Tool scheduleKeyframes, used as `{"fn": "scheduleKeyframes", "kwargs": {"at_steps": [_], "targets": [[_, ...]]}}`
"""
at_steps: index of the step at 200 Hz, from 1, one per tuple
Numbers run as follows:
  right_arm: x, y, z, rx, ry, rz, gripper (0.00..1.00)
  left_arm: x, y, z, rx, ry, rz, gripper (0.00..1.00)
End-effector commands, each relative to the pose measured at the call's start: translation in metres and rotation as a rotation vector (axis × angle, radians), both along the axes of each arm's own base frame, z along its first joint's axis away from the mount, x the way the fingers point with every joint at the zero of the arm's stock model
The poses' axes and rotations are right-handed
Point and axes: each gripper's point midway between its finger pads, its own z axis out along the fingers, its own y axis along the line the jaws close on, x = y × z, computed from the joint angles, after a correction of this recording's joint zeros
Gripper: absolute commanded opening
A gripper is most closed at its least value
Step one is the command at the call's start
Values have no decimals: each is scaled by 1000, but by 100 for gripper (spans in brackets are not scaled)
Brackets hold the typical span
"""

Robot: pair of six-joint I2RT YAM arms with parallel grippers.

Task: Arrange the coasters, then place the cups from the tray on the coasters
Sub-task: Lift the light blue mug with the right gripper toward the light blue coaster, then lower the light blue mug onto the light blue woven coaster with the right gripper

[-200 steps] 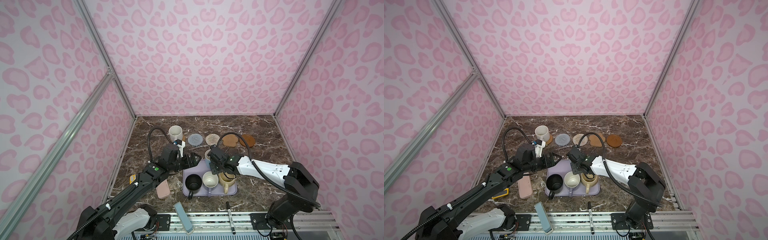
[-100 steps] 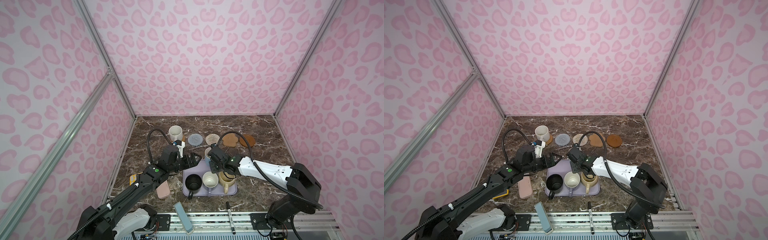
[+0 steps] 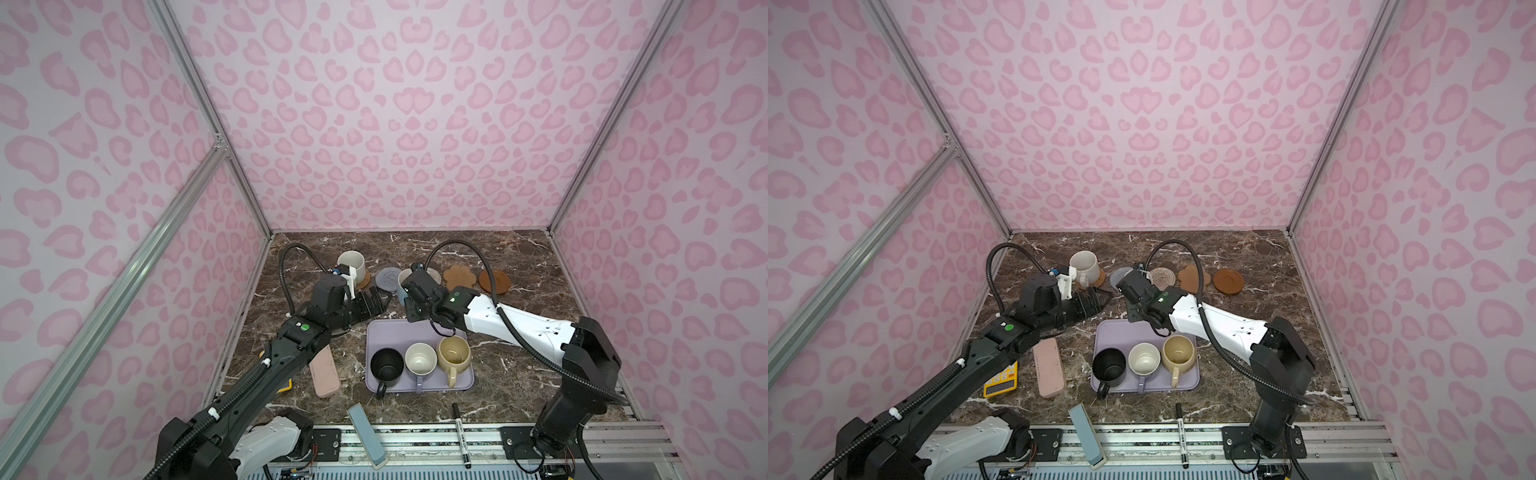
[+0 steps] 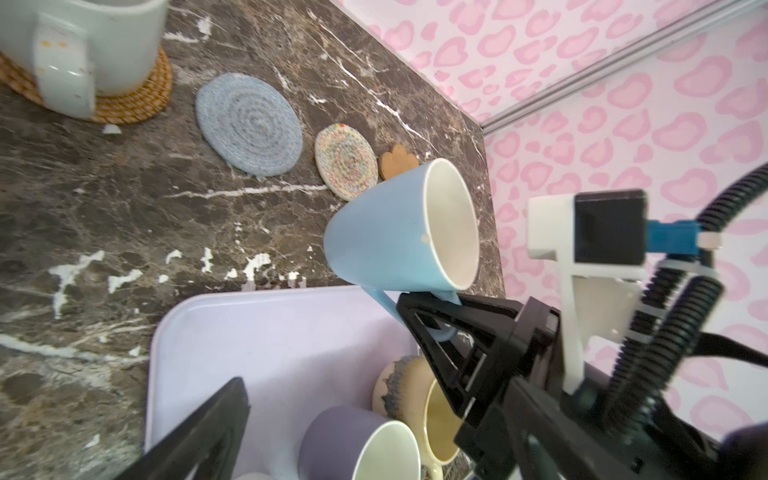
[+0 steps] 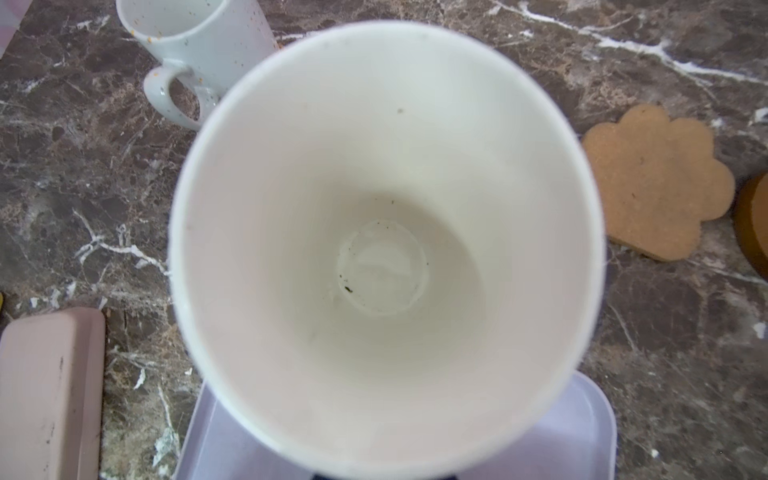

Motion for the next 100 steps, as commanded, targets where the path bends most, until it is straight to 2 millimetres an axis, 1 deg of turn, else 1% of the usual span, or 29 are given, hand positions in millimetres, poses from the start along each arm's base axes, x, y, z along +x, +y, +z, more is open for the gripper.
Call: {"fn": "scheduleKeyframes", "kwargs": {"at_steps": [1, 3, 4, 8, 18, 48, 51, 53, 55, 57, 58, 61, 76, 77, 78, 81, 100], "targets": [[19, 5, 5, -14, -30, -43, 0, 10, 9, 2, 26, -4, 19, 99], [19, 4, 2, -23, -23, -44, 0, 12, 10, 2, 29, -3, 24, 99], [22, 7, 8, -13, -31, -44, 0, 12, 11, 2, 30, -5, 25, 99], [26, 10, 10, -10, -32, -49, 0, 15, 13, 2, 36, -3, 34, 99], [34, 14, 9, -12, -23, -56, 0, 20, 17, 0, 45, 4, 45, 98], [55, 28, -2, 5, 5, -81, 0, 35, 29, -2, 12, 26, 78, 97], [57, 30, -6, 5, 12, -79, 0, 36, 31, -3, 13, 30, 86, 97], [59, 32, -3, 15, 10, -79, 0, 37, 31, -3, 13, 32, 88, 97], [60, 33, -8, 12, 17, -78, 0, 39, 33, -3, 14, 33, 94, 97], [62, 35, -4, 23, 13, -78, 0, 40, 35, -4, 18, 37, 100, 97], [62, 35, -9, 17, 20, -78, 0, 40, 35, -4, 20, 37, 102, 97], [64, 36, -10, 18, 25, -78, 0, 42, 38, -5, 25, 40, 109, 97], [74, 42, -14, 2, 26, -91, 0, 48, 45, -8, 47, 49, 138, 97], [75, 42, -12, 5, 22, -93, 0, 49, 46, -8, 48, 49, 140, 97], [76, 42, -14, 0, 24, -94, 0, 49, 46, -9, 50, 51, 142, 97], [78, 42, -13, -3, 21, -99, 0, 50, 47, -11, 53, 55, 145, 97], [90, 45, -22, -20, 34, -128, 0, 55, 47, -17, 64, 69, 154, 97]]}}
